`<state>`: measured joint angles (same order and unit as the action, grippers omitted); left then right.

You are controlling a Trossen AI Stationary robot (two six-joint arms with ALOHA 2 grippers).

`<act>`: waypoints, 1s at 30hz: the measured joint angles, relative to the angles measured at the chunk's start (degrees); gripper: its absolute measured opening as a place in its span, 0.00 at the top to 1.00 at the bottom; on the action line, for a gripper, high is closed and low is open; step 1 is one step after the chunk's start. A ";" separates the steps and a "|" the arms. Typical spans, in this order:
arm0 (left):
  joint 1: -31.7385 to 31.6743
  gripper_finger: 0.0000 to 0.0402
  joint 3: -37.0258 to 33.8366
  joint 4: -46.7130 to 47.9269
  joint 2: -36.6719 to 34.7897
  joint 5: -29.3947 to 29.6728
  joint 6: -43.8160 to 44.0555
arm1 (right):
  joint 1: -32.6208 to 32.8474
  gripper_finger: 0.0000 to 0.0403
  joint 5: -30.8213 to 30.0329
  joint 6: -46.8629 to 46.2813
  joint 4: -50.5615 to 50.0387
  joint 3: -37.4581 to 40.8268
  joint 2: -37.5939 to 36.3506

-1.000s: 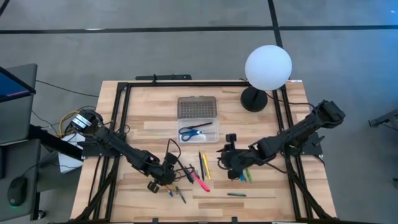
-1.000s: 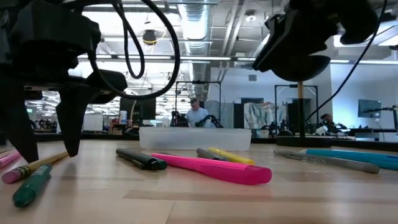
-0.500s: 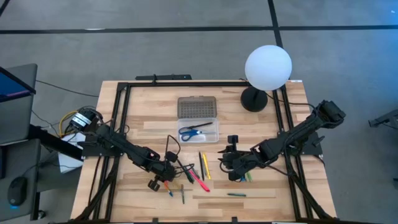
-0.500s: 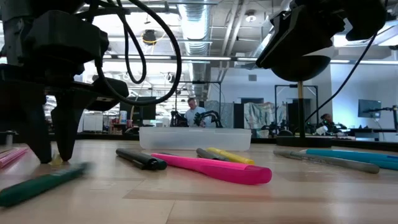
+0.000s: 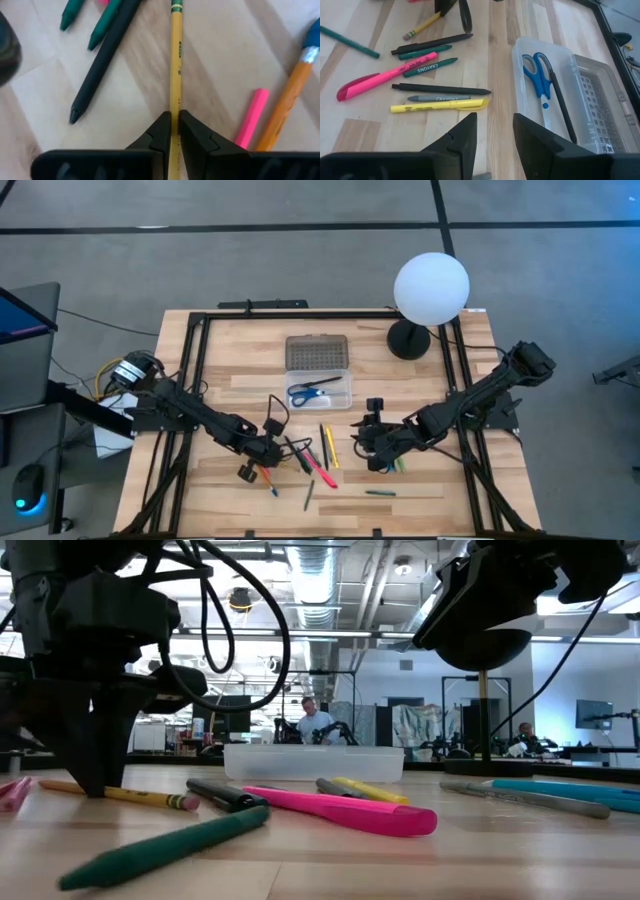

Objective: Pick & place school supplies into a supply box
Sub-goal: Put the yellow pencil into the gray supply box

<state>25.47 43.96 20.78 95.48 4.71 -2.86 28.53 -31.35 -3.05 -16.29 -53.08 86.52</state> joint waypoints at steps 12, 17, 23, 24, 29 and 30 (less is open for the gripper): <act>-0.32 0.91 1.29 4.36 0.11 1.65 3.44 | 0.00 0.70 0.19 -0.21 0.02 0.00 0.02; -2.07 0.89 1.91 6.90 0.15 -0.32 6.45 | -0.02 0.70 0.35 -0.66 0.02 0.00 0.02; -3.62 0.88 1.97 7.85 0.09 -2.16 6.53 | -0.02 0.70 0.35 -1.55 0.02 0.00 0.02; -3.67 0.88 1.97 7.74 0.09 -2.27 6.08 | -0.02 0.70 0.39 -1.57 0.02 0.00 0.02; -3.74 0.90 1.97 7.60 0.09 -2.04 4.37 | -0.02 0.70 1.17 -1.60 0.02 0.00 0.02; -3.72 0.92 1.97 7.60 0.09 -1.84 4.08 | -0.02 0.70 1.21 -1.60 0.01 0.00 0.02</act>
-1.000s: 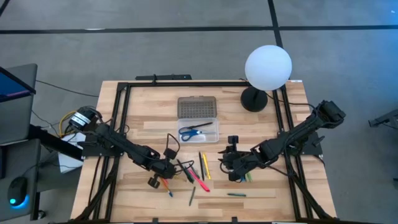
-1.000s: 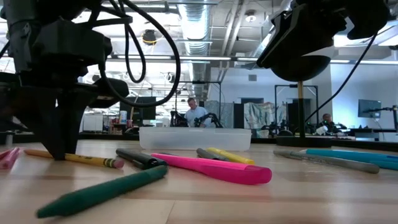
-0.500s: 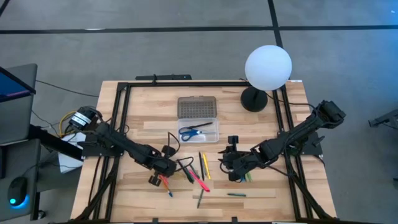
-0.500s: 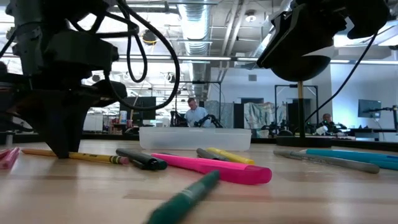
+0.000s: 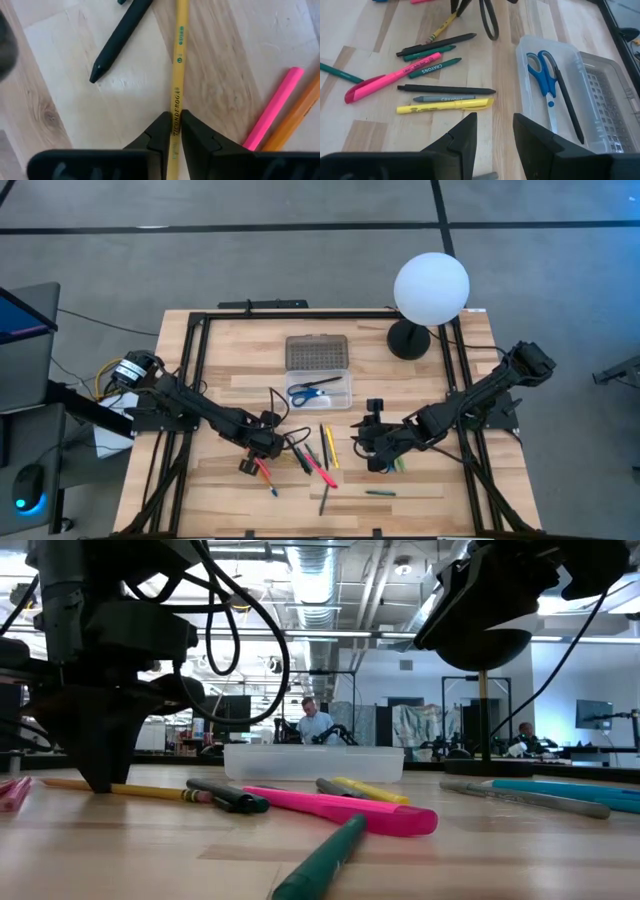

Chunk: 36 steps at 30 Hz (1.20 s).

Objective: Pick & place school supplies into a supply box
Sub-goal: Put the yellow pencil into the gray supply box

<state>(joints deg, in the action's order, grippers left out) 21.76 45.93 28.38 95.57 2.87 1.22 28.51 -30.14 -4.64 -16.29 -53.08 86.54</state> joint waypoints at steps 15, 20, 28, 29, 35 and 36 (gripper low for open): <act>-0.12 0.99 5.24 5.07 0.57 2.48 -4.91 | 0.00 0.70 0.15 -0.61 -1.36 0.00 0.00; -0.18 1.00 8.88 8.21 0.50 5.11 -4.71 | 0.00 0.70 0.16 -2.48 -2.87 0.00 0.00; -0.13 0.99 13.69 10.27 0.39 5.22 -4.35 | -0.03 0.70 -0.23 -4.55 -2.40 2.91 0.02; -0.22 0.99 14.37 10.31 0.39 6.11 -4.36 | -0.15 0.70 -0.26 -5.19 -2.50 3.51 0.02; -3.40 0.99 18.00 9.82 0.31 11.80 -4.82 | -0.13 0.70 -2.57 -10.34 -2.77 6.67 0.02; -4.23 0.99 18.28 9.44 0.28 11.72 -5.20 | -0.13 0.70 -2.91 -11.12 -2.69 7.15 0.02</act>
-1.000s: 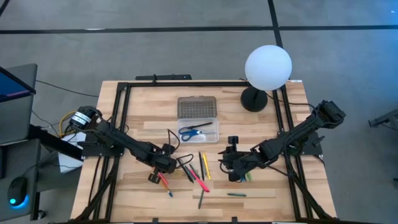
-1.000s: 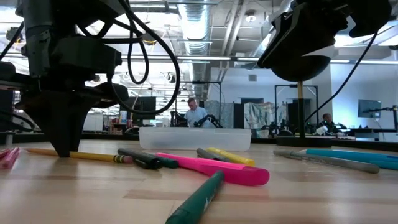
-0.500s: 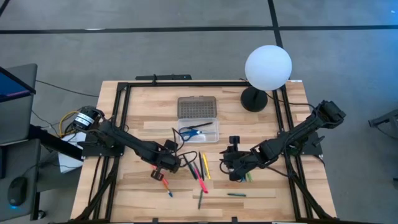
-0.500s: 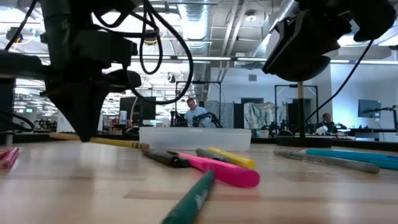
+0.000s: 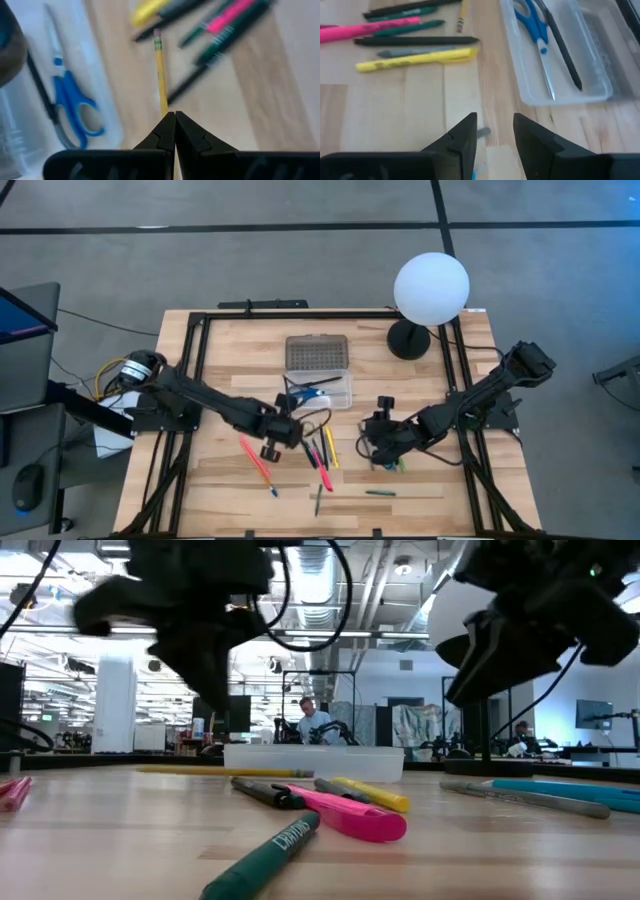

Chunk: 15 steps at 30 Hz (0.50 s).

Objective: Pick & place school supplies into a supply box
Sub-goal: Put the yellow pencil into the gray supply box

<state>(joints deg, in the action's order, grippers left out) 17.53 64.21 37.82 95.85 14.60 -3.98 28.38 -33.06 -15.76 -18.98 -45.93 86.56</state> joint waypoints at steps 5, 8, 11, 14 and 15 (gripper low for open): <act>-3.98 1.00 0.09 1.31 -0.03 -3.17 -1.95 | 0.44 0.70 -0.07 -3.69 -0.17 2.34 0.00; -6.24 1.00 -1.26 1.86 -0.09 -4.18 -4.01 | 0.95 0.70 -0.09 -4.75 -0.58 2.77 0.00; -7.84 0.99 -2.81 -0.31 -0.09 -6.02 -4.87 | 1.54 0.70 -0.67 -4.83 -0.52 2.84 0.00; -8.61 0.96 -4.73 -1.38 -0.11 -5.44 -4.97 | 2.32 0.70 -1.82 -4.84 -0.48 2.84 0.00; -8.73 0.94 -5.36 -1.08 -0.11 -4.32 -4.88 | 2.53 0.70 -1.84 -4.84 -0.44 2.84 0.00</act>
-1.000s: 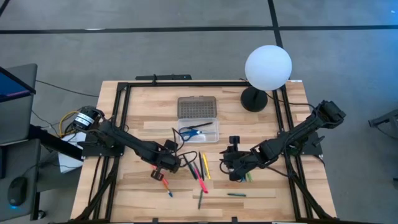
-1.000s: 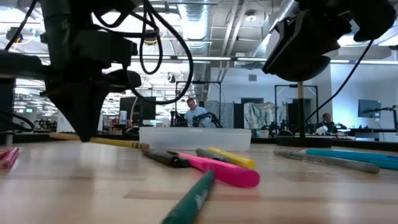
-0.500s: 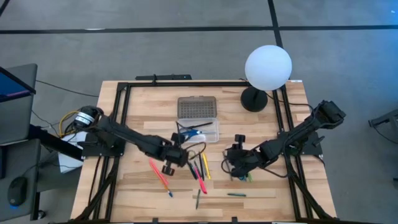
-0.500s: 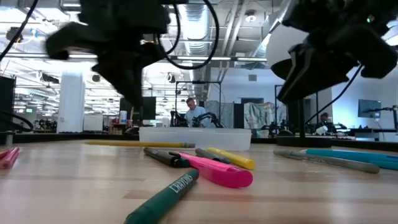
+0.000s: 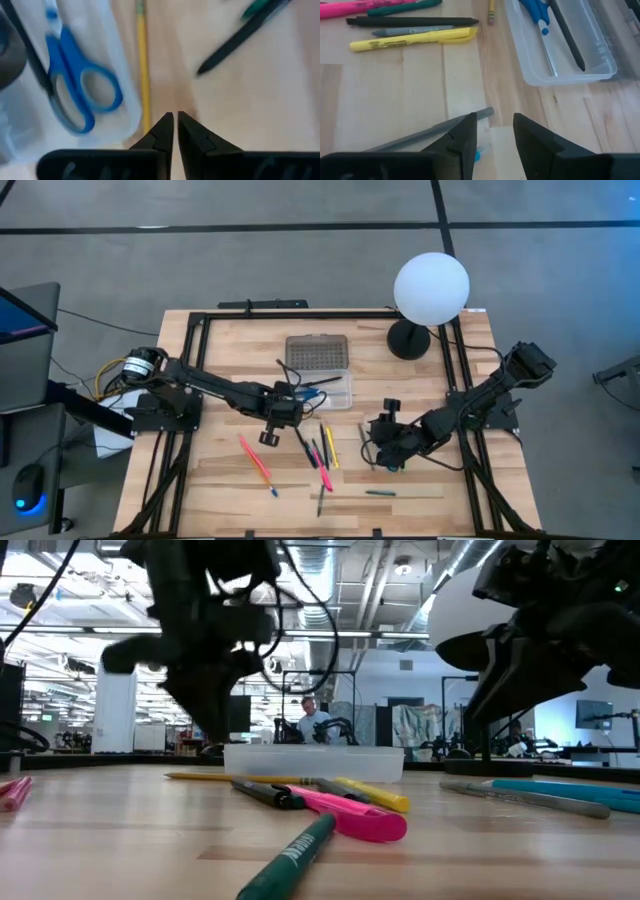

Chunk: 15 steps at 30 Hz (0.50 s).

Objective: Pick & place school supplies into a supply box
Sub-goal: Put the yellow pencil into the gray supply box

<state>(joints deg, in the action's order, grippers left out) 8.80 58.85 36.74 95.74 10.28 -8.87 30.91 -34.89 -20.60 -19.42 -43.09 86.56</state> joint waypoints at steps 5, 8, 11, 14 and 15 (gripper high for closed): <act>-0.53 0.84 -2.71 0.23 0.00 4.55 1.69 | 0.57 0.70 -0.10 0.00 0.27 0.00 0.00; -1.11 0.78 -3.91 -0.48 0.00 4.59 2.48 | 0.55 0.70 -0.15 0.00 1.08 0.00 0.00; -2.21 0.72 -4.56 -0.81 0.00 4.78 3.12 | 0.57 0.70 -0.15 0.00 1.82 0.00 0.00; -3.62 0.68 -5.50 -2.44 0.00 2.76 3.01 | 0.55 0.70 -0.15 0.00 1.92 0.00 0.00; -4.17 0.67 -5.95 -3.58 0.00 1.48 2.66 | 0.55 0.70 -0.15 0.00 1.93 0.00 0.00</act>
<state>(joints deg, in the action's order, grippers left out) 4.63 52.90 33.17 95.74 11.76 -6.20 31.46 -35.05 -20.60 -17.49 -43.09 86.56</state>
